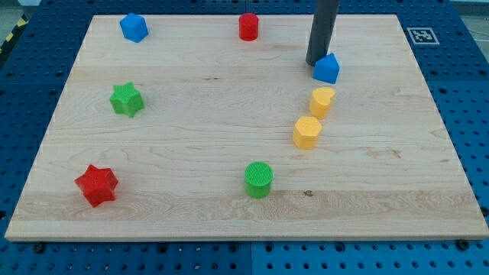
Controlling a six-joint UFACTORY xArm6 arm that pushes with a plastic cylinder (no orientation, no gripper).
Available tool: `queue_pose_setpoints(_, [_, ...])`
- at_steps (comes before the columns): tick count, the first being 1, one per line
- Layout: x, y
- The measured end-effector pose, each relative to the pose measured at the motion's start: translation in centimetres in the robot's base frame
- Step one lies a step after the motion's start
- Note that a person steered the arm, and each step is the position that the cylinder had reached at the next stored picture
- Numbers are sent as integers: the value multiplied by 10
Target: Move blur triangle slightly left side
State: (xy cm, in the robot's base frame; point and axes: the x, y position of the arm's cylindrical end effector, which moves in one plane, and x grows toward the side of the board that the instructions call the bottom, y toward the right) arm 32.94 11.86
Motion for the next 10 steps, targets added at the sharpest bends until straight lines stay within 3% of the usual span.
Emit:
queue_pose_setpoints(1, [3, 0])
queue_pose_setpoints(2, [-26, 16])
queue_pose_setpoints(4, [-9, 80])
queue_pose_setpoints(6, [22, 62])
queue_pose_setpoints(10, [23, 45])
